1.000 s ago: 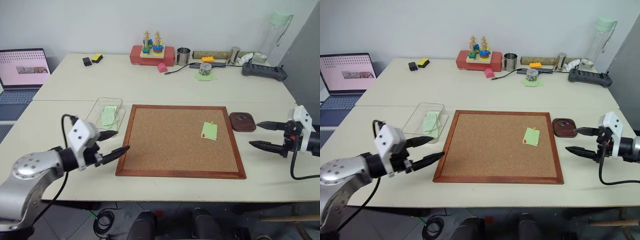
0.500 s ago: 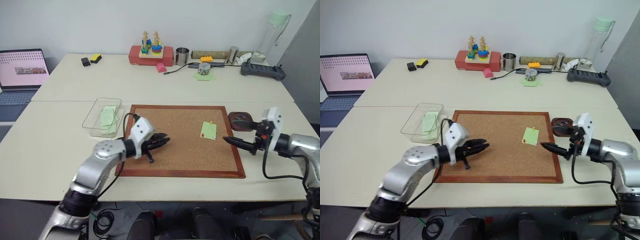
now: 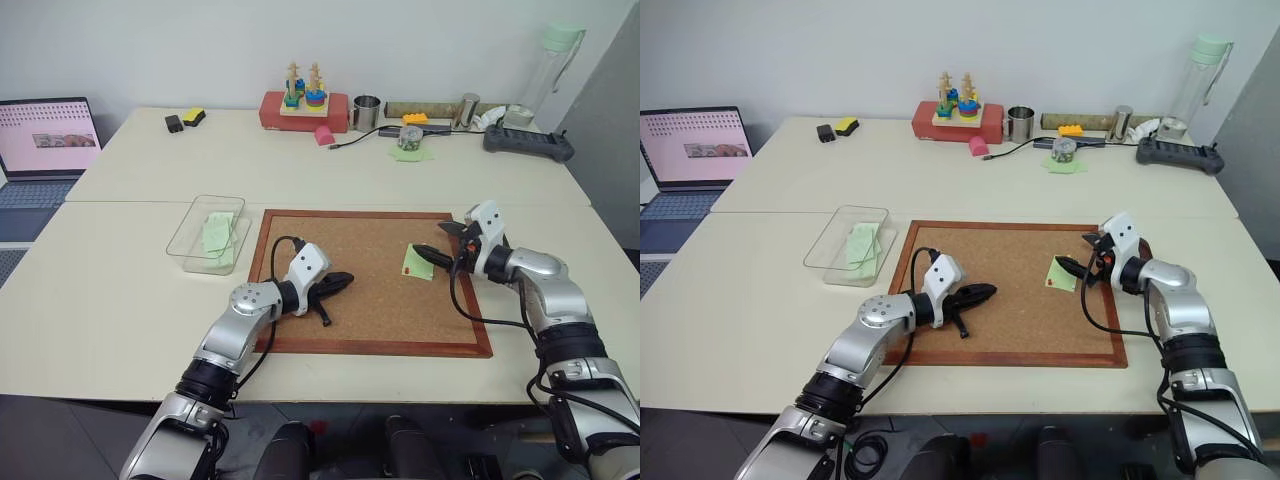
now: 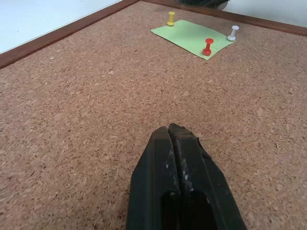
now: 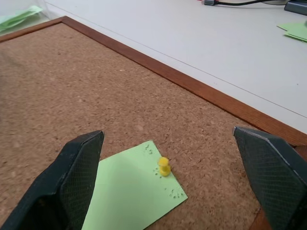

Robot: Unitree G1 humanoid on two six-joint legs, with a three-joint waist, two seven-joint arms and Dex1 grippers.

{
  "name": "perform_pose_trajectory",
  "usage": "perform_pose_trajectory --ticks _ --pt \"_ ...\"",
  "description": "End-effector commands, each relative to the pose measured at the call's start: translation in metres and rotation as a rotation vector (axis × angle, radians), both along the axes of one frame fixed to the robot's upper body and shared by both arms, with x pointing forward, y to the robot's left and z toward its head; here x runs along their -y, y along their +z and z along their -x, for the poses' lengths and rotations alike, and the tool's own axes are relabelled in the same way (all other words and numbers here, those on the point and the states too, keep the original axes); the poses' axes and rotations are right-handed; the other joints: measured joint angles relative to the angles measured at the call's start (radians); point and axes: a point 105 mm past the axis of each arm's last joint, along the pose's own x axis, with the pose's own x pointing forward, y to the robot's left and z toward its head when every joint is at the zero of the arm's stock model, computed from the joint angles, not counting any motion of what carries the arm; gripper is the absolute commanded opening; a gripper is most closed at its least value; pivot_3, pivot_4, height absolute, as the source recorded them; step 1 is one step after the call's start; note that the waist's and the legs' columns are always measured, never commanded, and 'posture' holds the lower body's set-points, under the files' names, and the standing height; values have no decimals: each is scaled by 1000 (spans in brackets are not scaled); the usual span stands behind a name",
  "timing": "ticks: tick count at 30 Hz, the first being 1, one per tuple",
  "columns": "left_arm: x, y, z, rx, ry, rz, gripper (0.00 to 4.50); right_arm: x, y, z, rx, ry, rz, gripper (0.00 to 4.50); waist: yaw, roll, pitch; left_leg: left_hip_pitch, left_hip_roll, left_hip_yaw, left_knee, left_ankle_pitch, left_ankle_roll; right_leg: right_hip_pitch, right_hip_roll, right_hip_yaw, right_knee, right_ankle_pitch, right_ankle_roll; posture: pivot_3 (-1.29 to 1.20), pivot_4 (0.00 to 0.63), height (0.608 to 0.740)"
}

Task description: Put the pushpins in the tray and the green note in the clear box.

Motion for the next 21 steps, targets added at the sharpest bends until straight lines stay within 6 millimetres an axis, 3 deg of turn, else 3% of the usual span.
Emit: perform_pose_trajectory --ticks 1,3,6,21 --pt "-4 -11 3 -40 8 -17 46 2 5 -7 49 -19 8 4500 -1 0 0 0 0 0 0 0 0 0 0 0 0 0 0 0 150 740" --pt "-6 -11 3 -44 11 -18 46 1 4 -8 56 -19 3 4500 -1 0 0 0 0 0 0 0 0 0 0 0 0 0 0 0 150 740" --pt "-7 -12 3 -46 14 -19 0 -1 4 -8 63 -7 -3 4080 -2 0 0 1 0 0 0 0 0 0 0 0 1 0 0 0 150 740" --pt "-9 -15 3 -63 17 -32 0 -10 -3 -7 53 41 14 720 -3 1 0 1 0 0 0 0 0 0 0 0 1 0 0 0 150 740"
